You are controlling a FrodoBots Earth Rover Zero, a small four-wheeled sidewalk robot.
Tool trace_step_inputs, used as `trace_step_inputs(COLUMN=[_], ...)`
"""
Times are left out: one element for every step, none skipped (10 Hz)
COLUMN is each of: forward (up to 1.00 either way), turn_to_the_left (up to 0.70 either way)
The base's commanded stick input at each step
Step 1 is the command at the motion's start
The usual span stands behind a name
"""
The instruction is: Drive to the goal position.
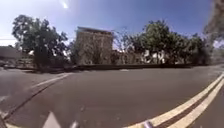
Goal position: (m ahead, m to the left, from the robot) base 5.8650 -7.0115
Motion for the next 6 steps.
trace_step_inputs(forward=[0.0,0.0,0.0,0.0,0.0,0.0], turn_to_the_left=[-0.85,-0.85,-0.85,-0.85,-0.85,-0.85])
